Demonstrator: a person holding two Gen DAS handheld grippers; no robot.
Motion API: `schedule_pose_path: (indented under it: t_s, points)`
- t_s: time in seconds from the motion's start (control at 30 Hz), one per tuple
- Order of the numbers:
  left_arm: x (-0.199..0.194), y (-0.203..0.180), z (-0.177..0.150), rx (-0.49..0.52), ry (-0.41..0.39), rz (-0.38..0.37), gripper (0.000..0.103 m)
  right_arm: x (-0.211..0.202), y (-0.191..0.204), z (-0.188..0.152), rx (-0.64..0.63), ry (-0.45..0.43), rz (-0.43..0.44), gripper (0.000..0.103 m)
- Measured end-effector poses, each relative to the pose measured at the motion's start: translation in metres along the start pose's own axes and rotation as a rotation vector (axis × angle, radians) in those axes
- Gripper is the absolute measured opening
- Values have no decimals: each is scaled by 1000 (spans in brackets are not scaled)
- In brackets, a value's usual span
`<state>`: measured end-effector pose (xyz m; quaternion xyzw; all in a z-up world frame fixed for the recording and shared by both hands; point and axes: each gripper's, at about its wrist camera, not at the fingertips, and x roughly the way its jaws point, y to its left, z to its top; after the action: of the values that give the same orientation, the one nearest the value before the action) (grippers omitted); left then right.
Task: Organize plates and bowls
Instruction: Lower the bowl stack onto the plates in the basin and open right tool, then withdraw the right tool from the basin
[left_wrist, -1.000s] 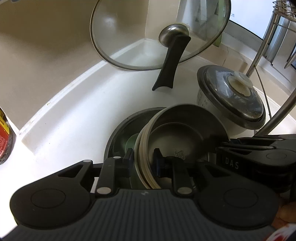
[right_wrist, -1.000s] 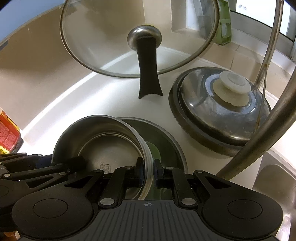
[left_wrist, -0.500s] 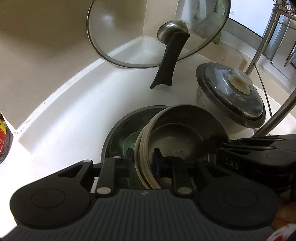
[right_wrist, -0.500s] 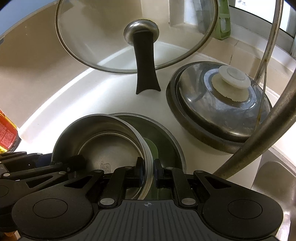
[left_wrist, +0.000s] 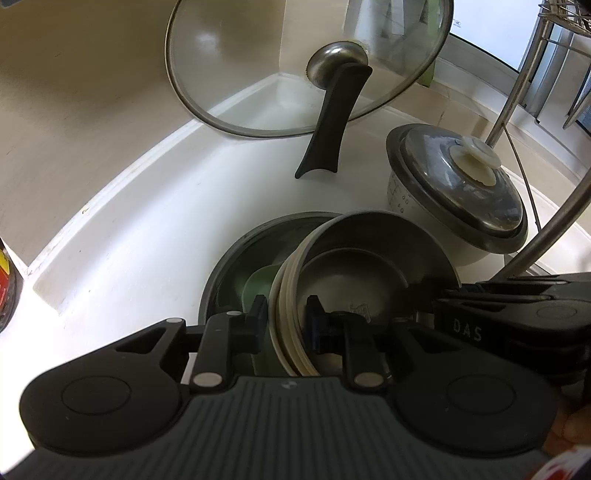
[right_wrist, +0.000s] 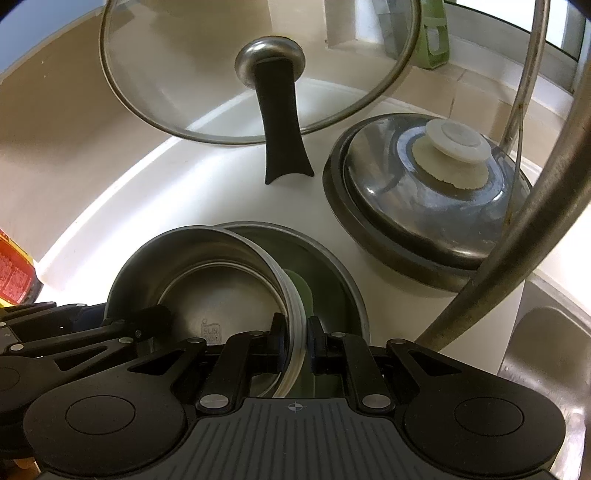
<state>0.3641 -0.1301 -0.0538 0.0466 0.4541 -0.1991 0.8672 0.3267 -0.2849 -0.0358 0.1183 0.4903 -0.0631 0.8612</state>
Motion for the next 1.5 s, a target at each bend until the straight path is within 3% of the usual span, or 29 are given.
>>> schedule_pose_path:
  t_s: [0.73,1.03,1.2,1.27,1.4,1.5]
  points:
    - [4,-2,4,-1,-1,-8,20,-7,-4,-8,61,-19,6,15]
    - [-1,-5,4,18,-20,21,20,-9,-4,-10,70,-27,11,16]
    - [-2,-3,4,14,-19,35,27,-11,-4,-11,72,-32,13,16]
    - [-5,-3,4,14,-27,40,33,-13,-4,-11,72,-37,22,20]
    - [-13,-3,3,10,-41,44,37,-24,-2,-14,67,-74,45,45]
    - [-23,-3,1,13,-62,55,41,-34,-2,-18,58,-95,53,49]
